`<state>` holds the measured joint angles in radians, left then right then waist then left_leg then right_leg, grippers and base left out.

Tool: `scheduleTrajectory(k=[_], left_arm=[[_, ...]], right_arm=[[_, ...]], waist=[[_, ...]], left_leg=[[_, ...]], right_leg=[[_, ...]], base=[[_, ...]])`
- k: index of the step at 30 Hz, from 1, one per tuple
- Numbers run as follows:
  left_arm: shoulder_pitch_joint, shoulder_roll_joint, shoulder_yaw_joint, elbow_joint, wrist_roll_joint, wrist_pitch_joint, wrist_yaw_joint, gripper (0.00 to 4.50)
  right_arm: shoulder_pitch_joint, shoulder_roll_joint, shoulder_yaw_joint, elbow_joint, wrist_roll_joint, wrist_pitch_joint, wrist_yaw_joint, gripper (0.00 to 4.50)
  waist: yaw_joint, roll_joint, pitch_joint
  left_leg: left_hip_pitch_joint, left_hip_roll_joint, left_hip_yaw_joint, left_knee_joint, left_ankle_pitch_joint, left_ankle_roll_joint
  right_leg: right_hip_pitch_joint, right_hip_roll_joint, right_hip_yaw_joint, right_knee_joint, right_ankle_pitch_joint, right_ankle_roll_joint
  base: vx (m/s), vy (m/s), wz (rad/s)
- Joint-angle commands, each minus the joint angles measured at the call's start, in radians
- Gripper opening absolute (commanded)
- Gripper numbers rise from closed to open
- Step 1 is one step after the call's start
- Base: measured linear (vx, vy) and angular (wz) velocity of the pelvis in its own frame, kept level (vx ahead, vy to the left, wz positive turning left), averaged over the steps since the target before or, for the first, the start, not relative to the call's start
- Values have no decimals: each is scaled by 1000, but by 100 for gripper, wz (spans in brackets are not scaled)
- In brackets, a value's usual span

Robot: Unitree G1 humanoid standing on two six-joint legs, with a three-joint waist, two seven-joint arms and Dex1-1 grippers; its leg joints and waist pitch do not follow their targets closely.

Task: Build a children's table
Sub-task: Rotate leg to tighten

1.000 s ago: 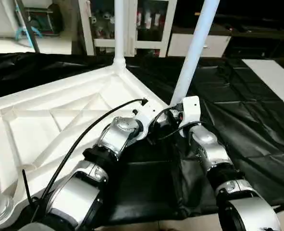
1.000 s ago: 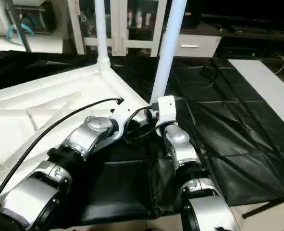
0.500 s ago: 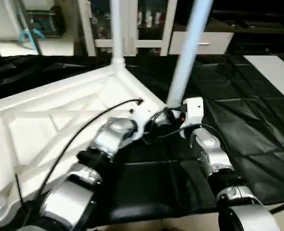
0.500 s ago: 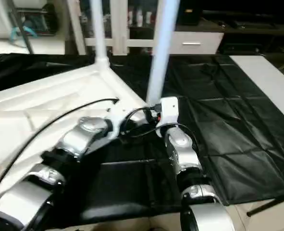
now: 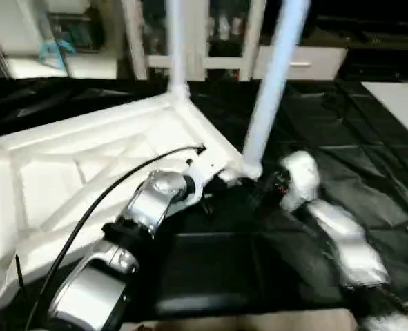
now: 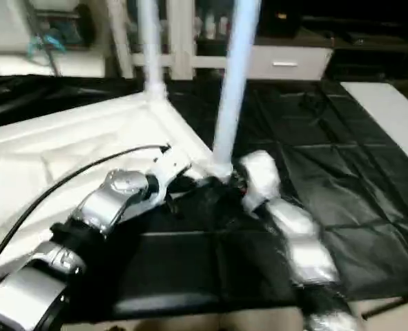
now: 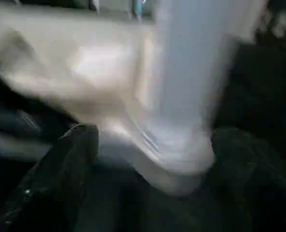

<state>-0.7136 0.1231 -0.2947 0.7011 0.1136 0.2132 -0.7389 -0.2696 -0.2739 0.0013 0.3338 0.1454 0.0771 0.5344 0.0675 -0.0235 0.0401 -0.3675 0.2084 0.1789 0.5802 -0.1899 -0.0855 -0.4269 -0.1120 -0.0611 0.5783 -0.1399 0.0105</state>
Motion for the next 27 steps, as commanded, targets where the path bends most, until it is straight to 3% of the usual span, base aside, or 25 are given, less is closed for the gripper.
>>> scheduleTrajectory(k=[1, 3, 5, 7, 8, 9, 12, 14, 15, 16, 19, 21, 22, 23, 24, 25, 27], left_arm=[[8, -28, -2, -12, -33, -105, -30, 0], [-10, -47, -2, 15, -20, -147, 5, 0], [-35, -73, 19, 50, -19, -165, 61, 0], [-52, -91, 42, 68, -37, -167, 78, 0], [-60, -102, 66, 67, -64, -147, 77, 28], [-63, -107, 81, 64, -77, -137, 81, 45], [-61, -112, 105, 44, -100, -128, 80, 59], [-52, -108, 115, 21, -108, -125, 74, 81], [-45, -103, 118, 7, -110, -132, 67, 92], [-35, -95, 126, -17, -120, -117, 58, 98], [5, -58, 135, -105, -134, -76, 19, 112], [39, -21, 122, -181, -148, -17, -41, 139], [100, 68, 55, -297, -146, 40, -173, 139], [100, 68, 55, -297, -146, 40, -173, 143], [120, 99, 31, -337, -146, 56, -215, 143], [152, 159, 3, -407, -162, 107, -284, 143], [196, 240, -21, -498, -186, 165, -360, 143]], right_arm=[[7, 4, -39, -22, -20, 31, -64, 443], [29, 7, -46, -43, -27, 50, -97, 443], [54, 16, -41, -72, -36, 68, -123, 443], [79, 22, -33, -99, -32, 85, -131, 443], [97, 25, -25, -115, -31, 91, -134, 446], [110, 26, -19, -126, -34, 97, -136, 447], [125, 35, -20, -141, -39, 105, -149, 447], [129, 39, -20, -151, -37, 112, -152, 447], [132, 39, -16, -158, -39, 117, -154, 447], [136, 38, -14, -164, -42, 122, -155, 447], [149, 33, -5, -183, -42, 131, -143, 447], [161, 23, 6, -202, -22, 131, -104, 447], [181, -1, 30, -250, 19, 137, -16, 447], [181, -1, 30, -250, 19, 137, -16, 447], [187, -10, 39, -268, 31, 139, 14, 447], [204, -41, 61, -314, 68, 156, 96, 447], [227, -84, 78, -380, 127, 185, 197, 447]], waist=[[2, -27, -57], [0, -27, -56], [3, -27, -57], [11, -30, -56], [12, -29, -57], [17, -28, -59], [20, -23, -65], [16, -28, -67], [15, -33, -71], [13, -36, -69], [15, -37, -65], [15, -39, -61], [16, -37, -62], [17, -36, -60], [11, -32, -56], [13, -25, -59], [13, -21, -52]], left_leg=[[3, 6, 11, -68, -211, 74], [1, 6, 9, -70, -225, 64], [9, 6, 11, -67, -238, 63], [5, 6, 10, -69, -236, 66], [2, 7, 8, -70, -231, 65], [1, 9, 7, -70, -219, 64], [0, 11, 8, -64, -176, 71], [-2, 11, 9, -59, -144, 85], [-6, 8, 9, -54, -96, 104], [-6, 7, 13, -50, -69, 123], [-4, 9, 16, -51, -89, 136], [-4, 12, 16, -54, -111, 126], [0, 14, 15, -55, -132, 119], [-3, 17, 12, -59, -139, 119], [0, 17, 17, -60, -157, 112], [5, 18, 13, -61, -168, 97], [5, 21, 13, -67, -200, 84]], right_leg=[[54, -20, 25, -70, -359, -158], [53, -19, 24, -74, -387, -134], [45, -17, 25, -78, -394, -123], [46, -19, 27, -78, -408, -111], [49, -19, 27, -76, -405, -109], [49, -20, 27, -73, -382, -113], [49, -16, 31, -56, -229, -174], [52, -13, 30, -46, -152, -192], [58, -14, 31, -36, -91, -199], [55, -12, 32, -35, -60, -208], [54, -15, 34, -38, -98, -211], [54, -16, 34, -41, -137, -208], [54, -17, 34, -39, -161, -205], [57, -19, 34, -40, -173, -200], [46, -12, 37, -44, -188, -192], [49, -11, 35, -39, -190, -183], [47, -10, 38, -41, -207, -179]], base=[[0, 0, 0], [0, 0, 0], [0, 0, 0], [0, 0, 0], [0, 0, 0], [0, 0, 0], [0, 0, 0], [0, 0, 0], [0, 0, 0], [0, 0, 0], [0, 0, 0], [0, 0, 0], [0, 0, 0], [0, 0, 0], [0, 0, 0], [0, 0, 0], [0, 0, 0]])
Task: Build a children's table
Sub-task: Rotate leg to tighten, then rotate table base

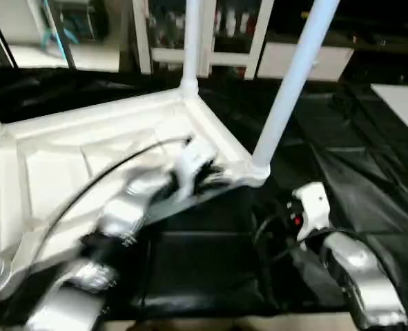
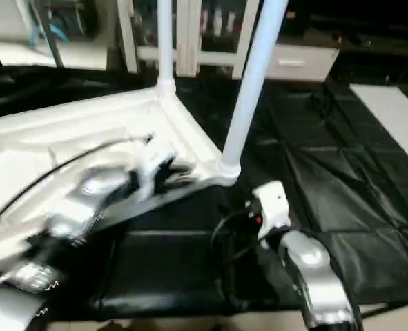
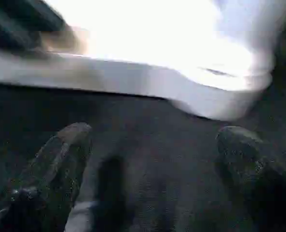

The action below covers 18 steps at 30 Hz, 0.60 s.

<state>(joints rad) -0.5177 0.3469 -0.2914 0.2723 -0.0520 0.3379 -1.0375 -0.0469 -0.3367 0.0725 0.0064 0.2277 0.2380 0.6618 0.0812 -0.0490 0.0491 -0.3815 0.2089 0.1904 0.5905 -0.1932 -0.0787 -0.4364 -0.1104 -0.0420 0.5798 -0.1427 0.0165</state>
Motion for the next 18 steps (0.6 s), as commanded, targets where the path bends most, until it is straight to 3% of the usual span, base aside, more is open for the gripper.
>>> scheduleTrajectory(k=[1, 2, 6, 9, 12, 13, 14, 15, 17, 18], left_arm=[[22, 59, -28, -117, -35, 72, -93, 143], [25, 66, -28, -124, -35, 76, -97, 143], [75, 164, -33, -207, -22, 151, -137, 143], [73, 169, -40, -189, 5, 147, -125, 143], [15, 115, -62, -63, 72, 128, -29, 143], [-11, 87, -69, -14, 88, 127, 8, 143], [-32, 68, -75, 20, 101, 120, 34, 143], [-41, 62, -82, 29, 104, 123, 49, 143], [-77, 23, -89, 81, 115, 114, 101, 143], [-100, -2, -87, 116, 120, 103, 130, 143]], right_arm=[[16, -47, 7, -93, 89, 56, 123, 447], [18, -52, 7, -99, 94, 61, 131, 447], [49, -133, 12, -189, 158, 117, 237, 447], [56, -142, 17, -195, 154, 119, 244, 447], [61, -138, 25, -186, 131, 111, 222, 447], [61, -137, 25, -188, 131, 114, 219, 447], [61, -138, 25, -190, 133, 118, 219, 447], [62, -143, 26, -195, 139, 125, 221, 447], [66, -150, 26, -202, 141, 131, 217, 447], [68, -152, 25, -204, 141, 133, 216, 447]], waist=[[-3, 6, -60], [1, 10, -62], [4, 7, -55], [2, 3, -52], [0, 2, -53], [1, 0, -56], [1, 6, -56], [3, 2, -57], [4, 0, -57], [4, 5, -58]], left_leg=[[22, 22, 2, -80, -213, 66], [25, 20, 1, -78, -222, 57], [26, 20, 4, -83, -242, 32], [28, 18, -1, -89, -325, -2], [33, 14, -3, -87, -353, -18], [27, 13, -6, -88, -334, -17], [24, 13, -8, -90, -330, -18], [30, 13, -5, -86, -335, -16], [25, 12, -6, -86, -328, -9], [25, 12, -7, -85, -325, -9]], right_leg=[[53, -11, 20, -45, -212, -185], [54, -10, 19, -42, -210, -184], [52, -9, 23, -44, -224, -178], [49, -15, 24, -60, -361, -139], [45, -16, 24, -70, -414, -107], [52, -20, 24, -68, -407, -103], [54, -19, 24, -68, -403, -101], [48, -17, 23, -72, -401, -101], [53, -18, 23, -71, -394, -103], [53, -17, 22, -70, -386, -105]], base=[[0, 0, 0], [0, 0, 0], [0, 0, 0], [0, 0, 0], [0, 0, 0], [0, 0, 0], [0, 0, 0], [0, 0, 0], [0, 0, 0], [0, 0, 0]])
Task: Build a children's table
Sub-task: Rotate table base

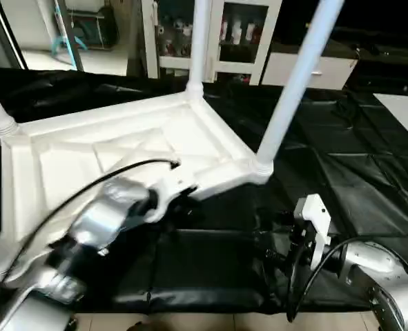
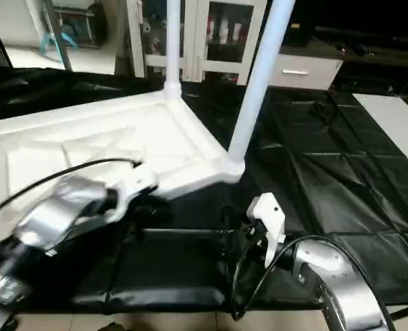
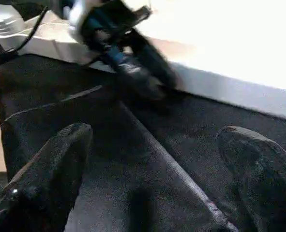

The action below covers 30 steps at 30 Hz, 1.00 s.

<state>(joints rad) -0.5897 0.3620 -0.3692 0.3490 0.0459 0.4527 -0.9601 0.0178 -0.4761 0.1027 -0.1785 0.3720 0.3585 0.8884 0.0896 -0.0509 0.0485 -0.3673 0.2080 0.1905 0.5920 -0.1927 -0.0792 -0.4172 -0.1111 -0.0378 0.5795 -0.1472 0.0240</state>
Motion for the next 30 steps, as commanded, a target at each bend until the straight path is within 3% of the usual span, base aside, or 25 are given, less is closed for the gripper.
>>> scheduleTrajectory(k=[1, 3, 4, 5, 6, 7, 11, 15, 19, 22, 24, 26, 28, 30], left_arm=[[-43, -35, -6, 65, 28, -22, 69, 143], [-105, -99, -7, 190, 66, -85, 155, 143], [-127, -116, -11, 235, 83, -108, 189, 143], [-138, -125, -13, 260, 93, -120, 208, 143], [-150, -133, -16, 287, 102, -134, 228, 143], [-195, -163, -21, 377, 132, -203, 323, 143], [-277, -211, -46, 536, 194, -395, 512, 143], [-309, -250, -15, 591, 186, -457, 591, 143], [-336, -301, 68, 629, 151, -521, 719, 143], [-355, -331, 139, 653, 84, -559, 753, 143], [-339, -366, 211, 582, -25, -544, 679, 143], [-247, -392, 234, 357, -162, -467, 500, 143], [-108, -363, 181, 91, -263, -354, 343, 143], [-64, -340, 157, 21, -280, -334, 318, 143]], right_arm=[[5, -14, -7, -20, -4, 13, -11, 447], [12, -15, -16, -20, -11, 8, -23, 447], [14, -14, -20, -19, -14, 5, -29, 447], [15, -14, -22, -18, -15, 4, -33, 447], [16, -13, -25, -17, -17, 2, -37, 447], [14, -8, -35, -10, -25, -6, -54, 447], [3, 2, -38, 8, -42, -19, -85, 447], [0, 4, -35, 2, -46, -19, -97, 447], [-8, 16, -36, -1, -53, -25, -122, 447], [-16, 33, -38, -4, -56, -31, -144, 447], [-22, 57, -47, -7, -58, -43, -180, 447], [-29, 98, -65, -18, -38, -46, -226, 447], [-32, 132, -75, -35, -12, -41, -250, 447], [-31, 139, -75, -41, -9, -41, -252, 447]], waist=[[-2, 4, -59], [-1, 4, -59], [1, 1, -63], [1, -2, -64], [3, 4, -64], [-1, 2, -63], [0, -1, -70], [2, -3, -74], [2, 1, -75], [2, 0, -71], [3, -2, -69], [3, -3, -68], [1, 0, -66], [-3, 7, -66]], left_leg=[[11, 13, -7, -85, -319, -6], [8, 8, -5, -82, -310, 1], [14, 9, -4, -78, -310, 5], [8, 10, -8, -79, -297, 8], [-1, 10, -12, -82, -270, 11], [-3, 6, -10, -80, -266, 17], [-6, 5, -14, -74, -236, 32], [-4, 7, -12, -65, -173, 59], [-2, 9, -12, -61, -127, 84], [1, 7, -9, -64, -170, 80], [2, 9, -9, -66, -194, 69], [-1, 12, -10, -71, -210, 53], [-4, 19, -11, -76, -203, 52], [0, 19, -7, -74, -207, 60]], right_leg=[[35, -17, 17, -70, -372, -115], [35, -15, 15, -78, -377, -108], [32, -14, 16, -76, -357, -111], [39, -17, 15, -71, -341, -115], [48, -19, 14, -66, -323, -116], [44, -14, 13, -71, -319, -109], [52, -15, 10, -63, -257, -117], [55, -14, 10, -49, -140, -173], [58, -13, 9, -39, -54, -221], [56, -16, 8, -49, -129, -214], [55, -19, 9, -52, -174, -210], [52, -21, 9, -54, -210, -213], [55, -23, 11, -44, -175, -245], [48, -16, 13, -45, -162, -245]], base=[[0, 0, 0], [0, 0, 0], [0, 0, 0], [0, 0, 0], [0, 0, 0], [0, 0, 0], [0, 0, 0], [0, 0, 0], [0, 0, 0], [0, 0, 0], [0, 0, 0], [0, 0, 0], [0, 0, 0], [0, 0, 0]])
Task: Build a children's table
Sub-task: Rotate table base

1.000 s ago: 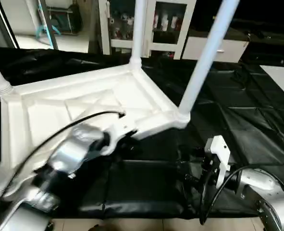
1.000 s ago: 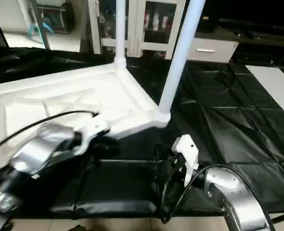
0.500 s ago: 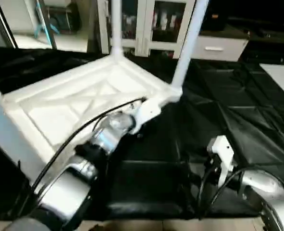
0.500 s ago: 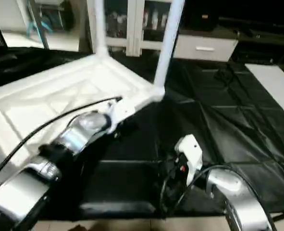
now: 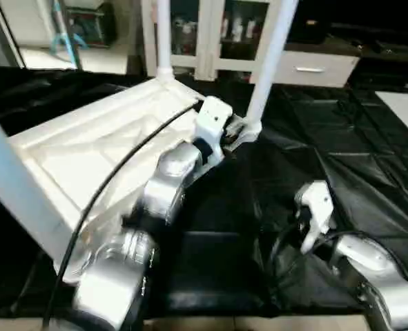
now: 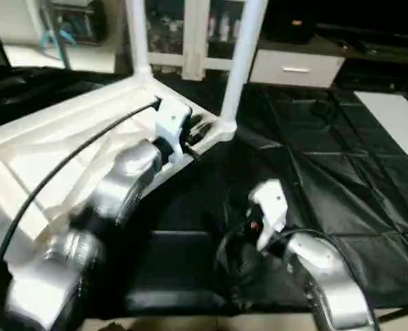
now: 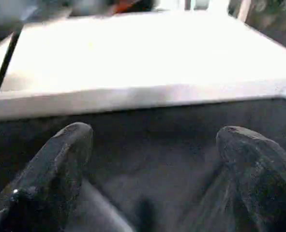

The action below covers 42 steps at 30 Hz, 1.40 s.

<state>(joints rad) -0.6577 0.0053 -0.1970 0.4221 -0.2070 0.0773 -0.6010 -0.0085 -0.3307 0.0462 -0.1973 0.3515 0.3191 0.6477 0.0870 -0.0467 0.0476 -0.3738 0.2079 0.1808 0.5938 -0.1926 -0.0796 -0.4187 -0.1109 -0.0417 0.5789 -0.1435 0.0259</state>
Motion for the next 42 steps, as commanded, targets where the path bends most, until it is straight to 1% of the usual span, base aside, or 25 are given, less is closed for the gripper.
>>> scheduleTrajectory(k=[1, 6, 9, 10, 12, 14, 15, 16, 18, 20, 21, 22, 23, 24, 25, 26, 28, 30, 31, 32, 34, 36, 40, 41, 42], left_arm=[[62, 54, -42, -129, -45, 54, -58, 143], [177, 127, -56, -261, -57, 93, -68, 143], [287, 190, 9, -343, 42, 182, 0, 143], [294, 204, 15, -347, 71, 191, 22, 143], [301, 218, 18, -381, 39, 215, 27, 143], [303, 229, 9, -418, -9, 239, 18, 143], [304, 229, 8, -420, -11, 240, 17, 143], [305, 232, 4, -432, -20, 247, 10, 143], [311, 221, 6, -454, 5, 263, 16, 143], [313, 216, 7, -459, 22, 274, 28, 143], [313, 211, 1, -448, 82, 297, 94, 143], [313, 212, -3, -443, 101, 304, 112, 143], [312, 212, -5, -440, 111, 308, 122, 143], [307, 224, -32, -419, 157, 312, 140, 143], [301, 224, -48, -402, 151, 314, 119, 143], [301, 224, -48, -402, 151, 314, 119, 143], [273, 217, -69, -356, 129, 341, 109, 143], [262, 227, -89, -338, 146, 340, 99, 143], [226, 226, -120, -272, 189, 326, 96, 143], [198, 209, -123, -219, 203, 315, 105, 143], [153, 176, -121, -135, 234, 294, 136, 143], [113, 162, -131, -61, 255, 275, 146, 143], [-5, 141, -147, 156, 298, 215, 203, 143], [-24, 140, -150, 192, 304, 205, 210, 143], [-37, 138, -151, 217, 308, 199, 214, 143]], right_arm=[[-4, 6, -20, -26, 8, -8, -23, 447], [-9, 32, -23, -23, -8, -18, -69, 447], [-23, 65, -22, 14, -51, 5, -150, 447], [-35, 70, -23, 39, -76, 10, -184, 447], [-82, 99, -45, 117, -127, 8, -291, 447], [-164, 137, -73, 230, -144, 0, -387, 447], [-173, 141, -75, 243, -145, -1, -396, 447], [-224, 160, -87, 312, -149, -9, -437, 447], [-370, 186, -86, 532, -173, -56, -484, 447], [-422, 193, -83, 613, -173, -84, -476, 447], [-534, 210, -104, 783, -160, -125, -491, 447], [-554, 212, -109, 814, -159, -133, -497, 447], [-566, 213, -111, 830, -159, -136, -500, 447], [-602, 216, -125, 864, -157, -145, -504, 447], [-619, 219, -131, 847, -149, -143, -478, 447], [-619, 219, -131, 847, -149, -143, -478, 447], [-611, 214, -123, 795, -146, -140, -431, 447], [-610, 210, -115, 790, -149, -146, -408, 447], [-568, 185, -86, 721, -130, -137, -312, 447], [-524, 158, -67, 652, -119, -123, -261, 447], [-459, 113, -39, 559, -100, -105, -192, 447], [-400, 78, -33, 478, -97, -80, -172, 447], [-273, 32, -75, 321, -85, -26, -176, 447], [-258, 30, -81, 302, -83, -18, -179, 447], [-248, 30, -84, 290, -82, -12, -181, 447]], waist=[[-4, 9, -63], [-18, 13, -59], [-29, 12, -54], [-33, 14, -56], [-36, 15, -56], [-37, 18, -58], [-41, 13, -59], [-47, 15, -62], [-56, 5, -62], [-54, 8, -65], [-57, -13, -67], [-58, -5, -68], [-53, -7, -72], [-52, -25, -76], [-42, -19, -81], [-39, -17, -81], [-33, -19, -79], [-28, -17, -76], [-26, 4, -74], [-26, -4, -72], [-12, 3, -71], [-8, -3, -71], [-10, -1, -72], [-10, 6, -72], [-15, 2, -72]], left_leg=[[8, 18, 3, -80, -246, 51], [13, 16, 0, -86, -323, 2], [6, 16, -2, -94, -325, -17], [14, 13, -1, -89, -334, -25], [8, 10, -3, -91, -323, -33], [16, 8, -2, -88, -334, -45], [16, 7, -2, -88, -329, -45], [9, 5, -4, -89, -311, -50], [9, 5, 1, -85, -293, -49], [11, 6, 6, -78, -261, -39], [7, 5, 8, -74, -236, -19], [2, 1, 6, -73, -217, -16], [6, 4, 9, -69, -195, -10], [0, 3, 10, -63, -125, 13], [1, 0, 11, -57, -51, 36], [3, -1, 13, -53, 1, 57], [6, -1, 15, -53, 11, 69], [9, 3, 16, -56, -34, 60], [13, 3, 14, -59, -69, 42], [17, 3, 17, -59, -97, 40], [20, 6, 12, -63, -151, 17], [15, 5, 10, -65, -171, 2], [7, -2, 6, -67, -224, -5], [4, -3, 4, -68, -227, -6], [0, -4, 3, -68, -235, -4]], right_leg=[[49, -13, 16, -49, -204, -221], [43, -10, 17, -62, -325, -149], [43, -6, 17, -62, -329, -127], [35, -3, 17, -64, -344, -116], [40, -5, 17, -63, -355, -106], [32, -4, 18, -66, -366, -103], [27, -5, 18, -59, -344, -120], [35, -4, 16, -53, -317, -127], [31, -2, 16, -49, -277, -145], [36, -5, 18, -47, -240, -147], [38, -6, 18, -42, -222, -154], [43, -6, 18, -37, -218, -159], [42, -9, 19, -35, -191, -160], [47, -6, 19, -24, -121, -167], [49, -5, 20, -14, -38, -175], [45, 1, 20, -8, 29, -189], [43, 3, 19, -6, 48, -205], [42, 1, 19, -11, -1, -203], [39, 3, 20, -15, -29, -199], [36, 7, 19, -23, -47, -189], [41, 1, 23, -26, -87, -167], [45, 0, 22, -33, -115, -157], [46, -2, 21, -49, -215, -128], [48, -4, 20, -48, -230, -125], [47, -4, 19, -54, -256, -117]], base=[[0, 0, 0], [0, 0, 0], [0, 0, 0], [0, 0, 0], [0, 0, 0], [0, 0, 0], [0, 0, 0], [0, 0, 0], [0, 0, 0], [0, 0, 0], [0, 0, 0], [0, 0, 0], [0, 0, 0], [0, 0, 0], [0, 0, 0], [0, 0, 0], [0, 0, 0], [0, 0, 0], [0, 0, 0], [0, 0, 0], [0, 0, 0], [0, 0, 0], [0, 0, 0], [0, 0, 0], [0, 0, 0]])
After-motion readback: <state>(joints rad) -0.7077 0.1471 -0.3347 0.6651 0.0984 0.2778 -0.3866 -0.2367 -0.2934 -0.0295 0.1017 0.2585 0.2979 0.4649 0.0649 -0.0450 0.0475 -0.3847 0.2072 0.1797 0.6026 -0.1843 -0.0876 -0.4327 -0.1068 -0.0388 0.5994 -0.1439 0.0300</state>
